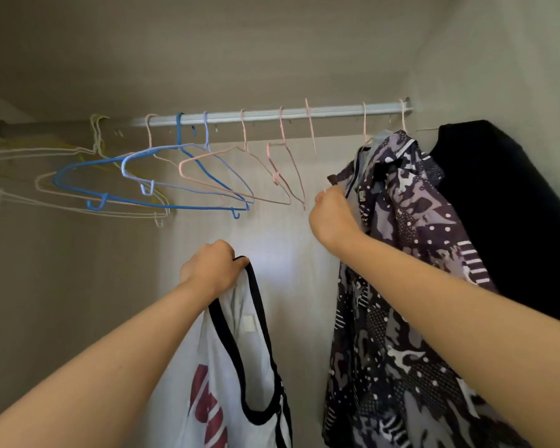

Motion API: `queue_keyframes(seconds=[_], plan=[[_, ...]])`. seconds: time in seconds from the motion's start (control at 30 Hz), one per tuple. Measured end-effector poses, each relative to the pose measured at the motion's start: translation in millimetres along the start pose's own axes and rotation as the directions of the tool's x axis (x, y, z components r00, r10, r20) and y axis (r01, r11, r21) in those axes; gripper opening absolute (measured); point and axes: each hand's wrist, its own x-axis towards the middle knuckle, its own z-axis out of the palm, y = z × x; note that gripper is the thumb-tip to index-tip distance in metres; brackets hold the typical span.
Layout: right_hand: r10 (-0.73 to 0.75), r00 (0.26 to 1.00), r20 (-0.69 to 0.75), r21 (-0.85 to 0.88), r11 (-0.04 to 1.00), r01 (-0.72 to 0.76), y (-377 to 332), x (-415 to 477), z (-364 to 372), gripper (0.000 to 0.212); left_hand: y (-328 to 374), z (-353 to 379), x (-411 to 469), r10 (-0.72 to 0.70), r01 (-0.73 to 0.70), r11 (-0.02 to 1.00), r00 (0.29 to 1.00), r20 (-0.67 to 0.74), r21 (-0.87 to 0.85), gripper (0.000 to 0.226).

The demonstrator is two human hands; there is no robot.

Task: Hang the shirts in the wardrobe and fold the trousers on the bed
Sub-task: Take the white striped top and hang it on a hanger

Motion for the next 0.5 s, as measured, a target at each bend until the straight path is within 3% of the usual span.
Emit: queue_keyframes(seconds=[0.07, 0.4, 0.5], plan=[[0.022, 1.0, -0.003, -0.007, 1.0, -0.022, 9.3, -20.7, -8.3, 0.024, 6.4, -8.5, -13.7, -0.04, 0.04, 0.999, 0.999, -0.002, 0.02, 0.047], [0.192, 0.966, 0.174, 0.031, 0.979, -0.2, 11.1, -104.5, -81.2, 0.026, 14.7, -36.4, -81.4, -0.245, 0.244, 0.969, 0.969, 0.04, 0.04, 0.041], [0.245, 0.938, 0.245, -0.027, 0.969, -0.245, 16.1, -130.2, -96.4, 0.031, 15.6, -37.5, -103.5, -0.268, 0.257, 0.949, 0.963, 0.037, 0.184, 0.033]])
